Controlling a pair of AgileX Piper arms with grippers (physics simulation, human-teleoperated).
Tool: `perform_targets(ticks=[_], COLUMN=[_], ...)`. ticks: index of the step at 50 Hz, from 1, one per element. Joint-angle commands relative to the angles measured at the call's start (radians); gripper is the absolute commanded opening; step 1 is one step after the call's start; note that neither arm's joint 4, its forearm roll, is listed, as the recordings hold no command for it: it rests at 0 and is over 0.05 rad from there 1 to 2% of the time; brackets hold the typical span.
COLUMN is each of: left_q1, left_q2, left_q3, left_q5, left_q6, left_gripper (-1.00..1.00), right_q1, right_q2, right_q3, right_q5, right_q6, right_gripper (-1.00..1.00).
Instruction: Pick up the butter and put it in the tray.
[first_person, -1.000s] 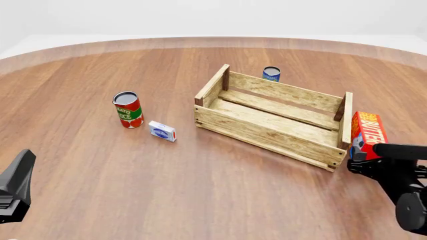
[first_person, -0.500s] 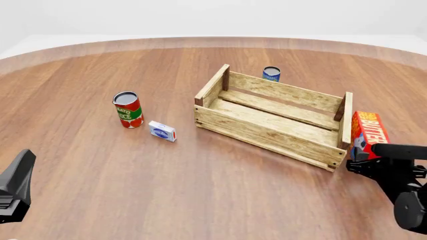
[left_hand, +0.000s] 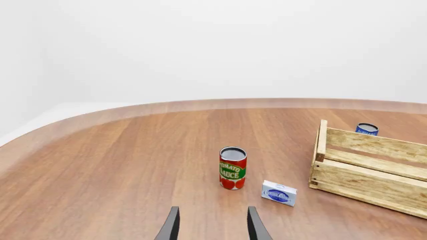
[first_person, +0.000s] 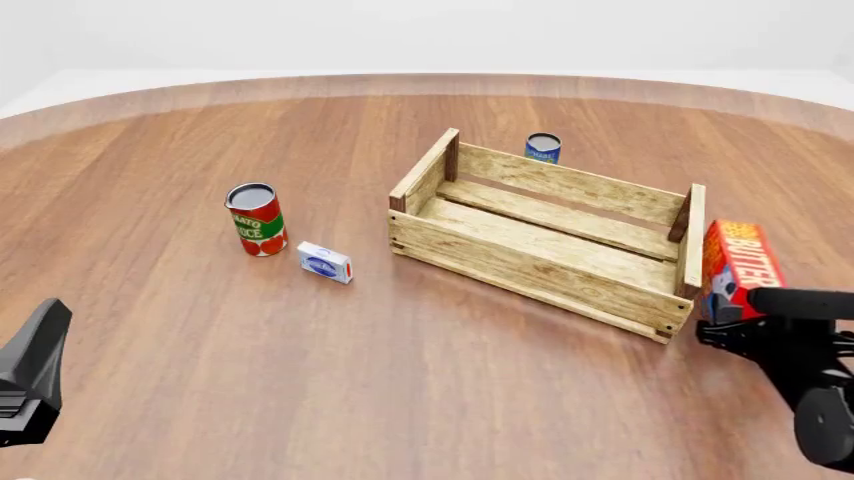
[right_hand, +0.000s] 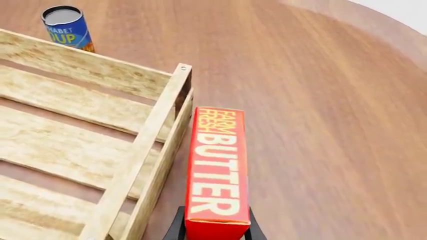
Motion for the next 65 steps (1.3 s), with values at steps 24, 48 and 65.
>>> perform_targets(ticks=[24, 48, 65], left_q1=[0.000, 0.000, 0.000], left_q2=[0.000, 0.000, 0.000], left_q3=[0.000, 0.000, 0.000], left_q5=[0.000, 0.000, 0.000], left_q6=[0.000, 0.000, 0.000], left_gripper=[1.00, 1.00, 1.00], right_q1=[-0.016, -0.012, 0.060], right_q2=[-0.445, -0.907, -1.078], right_q3=[0.168, 0.163, 0.079], right_q5=[0.134, 0.551, 0.761], right_q6=[0.022, -0.004, -0.055], right_gripper=[-1.00, -1.00, -1.00])
